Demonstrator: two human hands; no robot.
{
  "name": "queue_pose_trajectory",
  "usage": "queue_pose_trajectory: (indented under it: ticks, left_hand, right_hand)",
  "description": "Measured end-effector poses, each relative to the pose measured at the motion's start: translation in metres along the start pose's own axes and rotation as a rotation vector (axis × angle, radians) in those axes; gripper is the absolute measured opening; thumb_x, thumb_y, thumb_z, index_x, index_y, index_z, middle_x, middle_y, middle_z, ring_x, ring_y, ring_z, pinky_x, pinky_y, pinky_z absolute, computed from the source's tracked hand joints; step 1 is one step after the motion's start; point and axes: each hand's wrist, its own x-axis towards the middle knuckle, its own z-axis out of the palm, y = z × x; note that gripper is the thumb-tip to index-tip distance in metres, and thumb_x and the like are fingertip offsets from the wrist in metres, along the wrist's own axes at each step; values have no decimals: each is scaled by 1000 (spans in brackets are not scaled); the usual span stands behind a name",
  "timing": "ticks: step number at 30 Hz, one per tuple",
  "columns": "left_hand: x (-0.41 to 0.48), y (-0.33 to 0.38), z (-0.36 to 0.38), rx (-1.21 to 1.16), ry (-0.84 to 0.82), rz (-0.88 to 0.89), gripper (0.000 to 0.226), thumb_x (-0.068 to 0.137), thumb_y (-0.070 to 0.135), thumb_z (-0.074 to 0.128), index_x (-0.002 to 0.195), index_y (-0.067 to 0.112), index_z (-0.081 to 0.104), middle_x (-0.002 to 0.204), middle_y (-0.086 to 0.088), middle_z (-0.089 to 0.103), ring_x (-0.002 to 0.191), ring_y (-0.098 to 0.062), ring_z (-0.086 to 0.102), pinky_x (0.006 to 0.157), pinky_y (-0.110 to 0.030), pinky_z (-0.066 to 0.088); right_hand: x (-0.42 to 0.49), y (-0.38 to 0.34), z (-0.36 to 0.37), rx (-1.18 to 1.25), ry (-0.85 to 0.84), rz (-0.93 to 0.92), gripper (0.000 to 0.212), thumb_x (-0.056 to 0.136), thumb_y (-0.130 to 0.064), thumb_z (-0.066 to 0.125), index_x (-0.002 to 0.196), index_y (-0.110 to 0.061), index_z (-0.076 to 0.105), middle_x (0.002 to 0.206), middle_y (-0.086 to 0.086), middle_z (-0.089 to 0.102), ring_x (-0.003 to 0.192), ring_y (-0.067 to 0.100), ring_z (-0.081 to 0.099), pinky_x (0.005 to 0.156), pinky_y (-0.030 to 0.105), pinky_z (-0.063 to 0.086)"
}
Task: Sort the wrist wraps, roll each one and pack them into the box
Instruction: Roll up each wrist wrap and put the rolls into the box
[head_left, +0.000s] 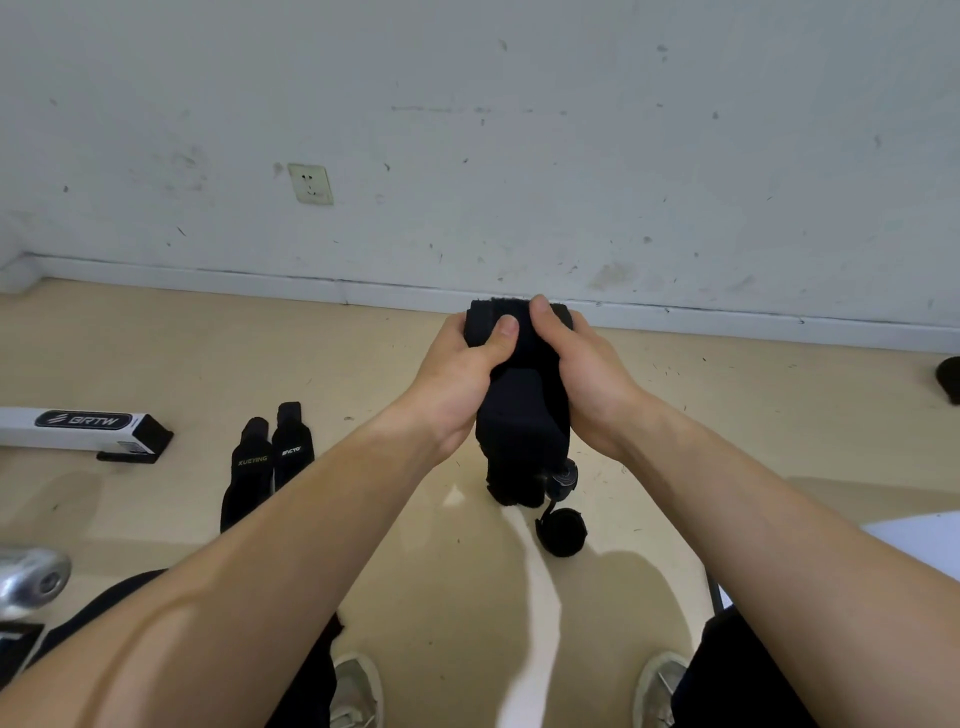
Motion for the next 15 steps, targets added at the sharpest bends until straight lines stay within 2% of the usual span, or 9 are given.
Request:
queue_pose_trajectory:
  ticks: [2, 4, 6, 8, 12, 15]
  left_hand:
    - [1, 2, -2, 41, -5, 16, 35, 104, 23, 62, 133, 5, 57, 126, -14, 72, 114, -26, 72, 100, -41, 58]
    - [1, 5, -2, 81, -15, 6, 40, 101, 32, 66, 133, 9, 60, 124, -9, 74, 113, -24, 73, 101, -41, 57]
    - [-2, 8, -1, 116, -61, -24, 43, 101, 45, 62, 130, 14, 65, 120, -4, 76, 112, -21, 74, 99, -39, 58]
    - [-3, 8, -1, 115, -75, -34, 43, 103, 49, 57, 126, 15, 69, 119, -4, 77, 111, -20, 74, 101, -41, 57]
    - [-5, 8, 1, -31, 40, -11, 40, 106, 42, 54, 122, 9, 71, 115, -9, 78, 106, -23, 76, 93, -38, 60]
    - [-2, 12, -4, -179, 149, -61, 49, 105, 49, 52, 123, 7, 70, 114, -13, 78, 103, -28, 76, 92, -43, 61]
  right_hand:
    - [0, -2, -2, 7, 1, -19, 41, 103, -41, 56, 131, -10, 54, 125, 10, 70, 111, 24, 71, 100, 47, 56]
    - [-1, -4, -3, 4, -9, -29, 38, 105, -36, 54, 131, -9, 55, 125, 11, 70, 111, 25, 71, 100, 47, 56]
    - [-2, -4, -3, -14, -11, -29, 37, 105, -34, 55, 130, -8, 55, 125, 12, 70, 111, 25, 71, 100, 47, 56]
    - [-3, -4, -1, -7, -2, -26, 36, 103, -34, 59, 128, -8, 57, 123, 13, 71, 109, 26, 72, 98, 48, 57]
    - [-7, 1, 3, -6, 12, -20, 42, 100, -46, 60, 130, -17, 54, 113, 5, 73, 99, 19, 75, 90, 41, 60]
    - [-8, 10, 7, -196, 22, -59, 31, 105, -42, 49, 130, -25, 39, 107, 2, 71, 92, 16, 72, 80, 34, 57]
